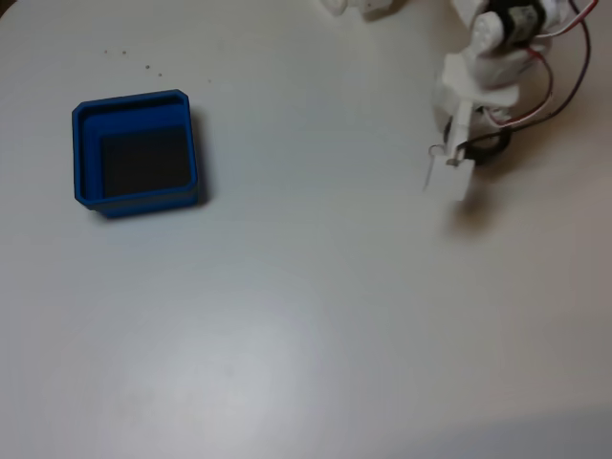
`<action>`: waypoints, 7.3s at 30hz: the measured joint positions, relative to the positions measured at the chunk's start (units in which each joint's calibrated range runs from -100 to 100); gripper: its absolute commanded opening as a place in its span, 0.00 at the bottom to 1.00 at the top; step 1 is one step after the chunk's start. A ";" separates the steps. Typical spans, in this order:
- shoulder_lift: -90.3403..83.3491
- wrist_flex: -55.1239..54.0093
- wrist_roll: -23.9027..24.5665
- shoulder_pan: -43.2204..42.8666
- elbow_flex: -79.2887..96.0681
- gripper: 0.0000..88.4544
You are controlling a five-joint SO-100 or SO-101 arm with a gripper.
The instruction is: Pick the black tape roll and drop it in the blue box
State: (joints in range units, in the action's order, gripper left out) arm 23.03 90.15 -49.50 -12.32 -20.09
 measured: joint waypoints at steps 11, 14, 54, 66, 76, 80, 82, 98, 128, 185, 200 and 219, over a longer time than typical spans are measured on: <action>0.00 0.00 0.00 24.05 -9.06 0.01; 0.00 0.00 0.00 31.27 -12.65 0.01; 11.18 -14.61 -8.18 71.25 -21.88 0.01; 12.53 -14.61 -8.18 71.45 -21.88 0.01; 15.66 -18.31 -8.18 72.14 -21.88 0.01; 15.66 -18.47 -8.18 72.64 -21.88 0.01; 15.66 -18.47 -8.18 72.64 -21.88 0.01; 18.97 -21.67 -9.02 73.53 -21.97 0.01; 20.91 -21.67 -11.94 73.53 -21.97 0.02; 14.73 -21.67 -12.10 73.53 -22.33 0.13; 5.50 -21.67 -12.10 62.84 -22.33 0.13; 4.15 -21.67 -12.10 39.39 -22.33 0.13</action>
State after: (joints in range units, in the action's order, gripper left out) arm 27.18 68.47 -61.60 27.07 -42.42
